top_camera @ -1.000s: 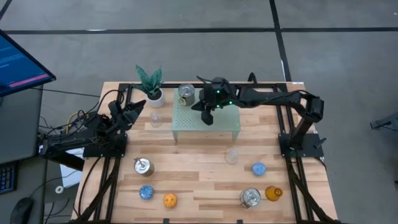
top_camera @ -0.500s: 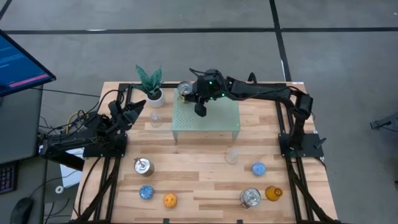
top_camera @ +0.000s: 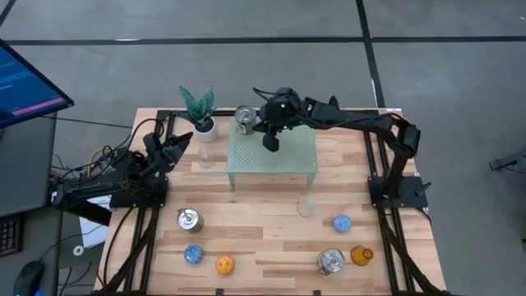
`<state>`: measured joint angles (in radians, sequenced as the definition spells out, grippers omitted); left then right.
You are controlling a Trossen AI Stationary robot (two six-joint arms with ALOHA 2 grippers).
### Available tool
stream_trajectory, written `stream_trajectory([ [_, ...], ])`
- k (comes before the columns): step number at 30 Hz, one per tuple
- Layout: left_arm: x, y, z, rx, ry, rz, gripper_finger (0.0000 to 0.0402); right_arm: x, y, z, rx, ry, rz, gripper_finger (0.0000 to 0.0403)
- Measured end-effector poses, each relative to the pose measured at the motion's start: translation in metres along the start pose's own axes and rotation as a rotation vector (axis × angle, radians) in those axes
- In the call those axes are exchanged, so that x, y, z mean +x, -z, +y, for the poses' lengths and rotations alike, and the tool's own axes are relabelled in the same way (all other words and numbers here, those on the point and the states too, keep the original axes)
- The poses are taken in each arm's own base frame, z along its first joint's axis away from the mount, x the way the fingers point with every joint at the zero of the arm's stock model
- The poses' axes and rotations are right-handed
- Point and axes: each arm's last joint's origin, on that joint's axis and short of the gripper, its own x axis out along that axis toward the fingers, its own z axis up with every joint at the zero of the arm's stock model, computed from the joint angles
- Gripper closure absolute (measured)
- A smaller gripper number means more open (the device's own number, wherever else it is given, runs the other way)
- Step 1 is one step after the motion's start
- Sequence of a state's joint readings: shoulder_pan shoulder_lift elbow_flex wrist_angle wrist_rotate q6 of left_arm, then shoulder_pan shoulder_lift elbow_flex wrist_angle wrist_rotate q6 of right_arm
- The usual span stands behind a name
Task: Pick & Place candle stick holders
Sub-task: Put the top silver scented candle on the shelf
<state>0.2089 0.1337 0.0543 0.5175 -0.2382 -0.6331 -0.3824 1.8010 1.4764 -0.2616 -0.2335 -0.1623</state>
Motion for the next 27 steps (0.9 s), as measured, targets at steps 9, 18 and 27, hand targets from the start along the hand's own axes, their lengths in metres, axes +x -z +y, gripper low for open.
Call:
stream_trajectory([
  [9, 0.0, 0.0, 0.0, 0.0, 0.001, 0.0, 0.0064, -0.009, 0.0, -0.009, -0.039, 0.172, 0.046, 0.0403],
  [18, 0.0, 0.0, 0.0, 0.0, 0.0, 0.0, 0.0064, -0.001, 0.001, -0.016, -0.011, 0.18, 0.007, 0.0403],
  [27, 0.0, 0.0, 0.0, 0.0, 0.001, 0.001, 0.0064, -0.001, -0.003, -0.014, -0.017, 0.176, -0.026, 0.0403],
])
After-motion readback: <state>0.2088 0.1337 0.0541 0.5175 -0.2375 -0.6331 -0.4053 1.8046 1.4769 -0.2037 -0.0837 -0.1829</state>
